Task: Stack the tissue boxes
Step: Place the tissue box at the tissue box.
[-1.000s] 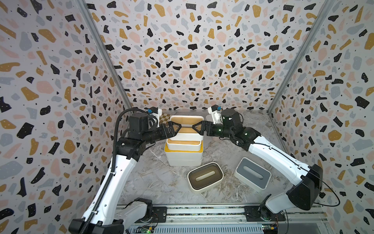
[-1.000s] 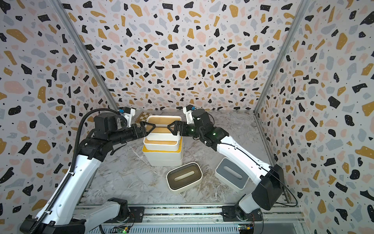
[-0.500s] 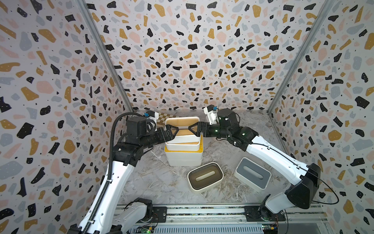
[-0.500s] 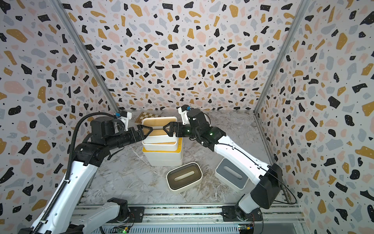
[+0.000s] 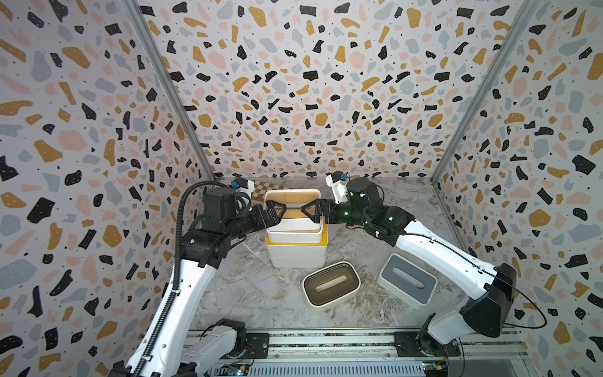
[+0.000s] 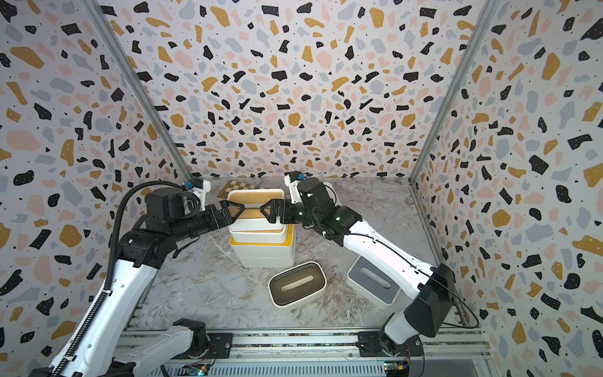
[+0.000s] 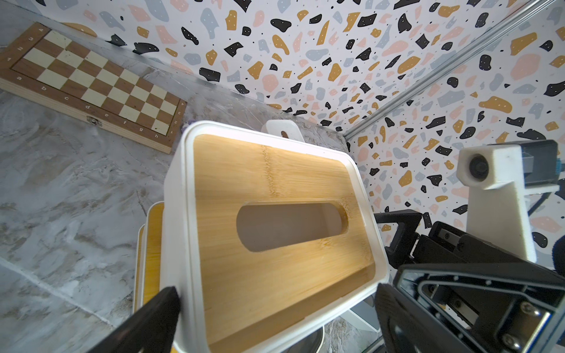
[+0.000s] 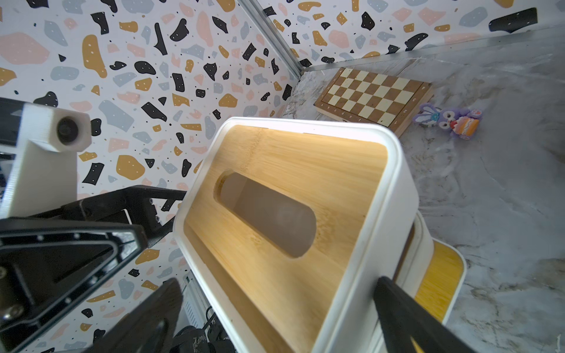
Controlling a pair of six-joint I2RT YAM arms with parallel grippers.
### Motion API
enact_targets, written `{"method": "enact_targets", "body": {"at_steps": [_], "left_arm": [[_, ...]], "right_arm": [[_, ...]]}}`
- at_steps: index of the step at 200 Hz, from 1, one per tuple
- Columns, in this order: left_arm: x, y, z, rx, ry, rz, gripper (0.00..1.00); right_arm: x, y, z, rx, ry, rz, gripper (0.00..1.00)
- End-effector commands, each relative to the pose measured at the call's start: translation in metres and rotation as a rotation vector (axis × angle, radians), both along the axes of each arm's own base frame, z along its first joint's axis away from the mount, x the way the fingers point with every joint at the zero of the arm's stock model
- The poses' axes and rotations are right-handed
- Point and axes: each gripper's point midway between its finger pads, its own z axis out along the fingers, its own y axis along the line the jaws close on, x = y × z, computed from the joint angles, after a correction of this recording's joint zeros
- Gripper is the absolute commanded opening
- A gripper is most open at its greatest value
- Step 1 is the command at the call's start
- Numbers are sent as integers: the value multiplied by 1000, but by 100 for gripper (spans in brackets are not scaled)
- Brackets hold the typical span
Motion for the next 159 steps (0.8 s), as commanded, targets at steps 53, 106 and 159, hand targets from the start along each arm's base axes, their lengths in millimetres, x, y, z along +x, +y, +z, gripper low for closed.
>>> {"method": "enact_targets", "body": {"at_steps": [53, 106, 159], "left_arm": [[-8, -10, 13, -45, -23, -45, 100], [-4, -15, 14, -67, -19, -62, 100], [-4, -15, 11, -39, -13, -54, 99]], "right_arm": [[-35, 5, 32, 90, -23, 62, 99], [-46, 1, 33, 95, -24, 49, 99], [-49, 1, 31, 99, -23, 50, 99]]}}
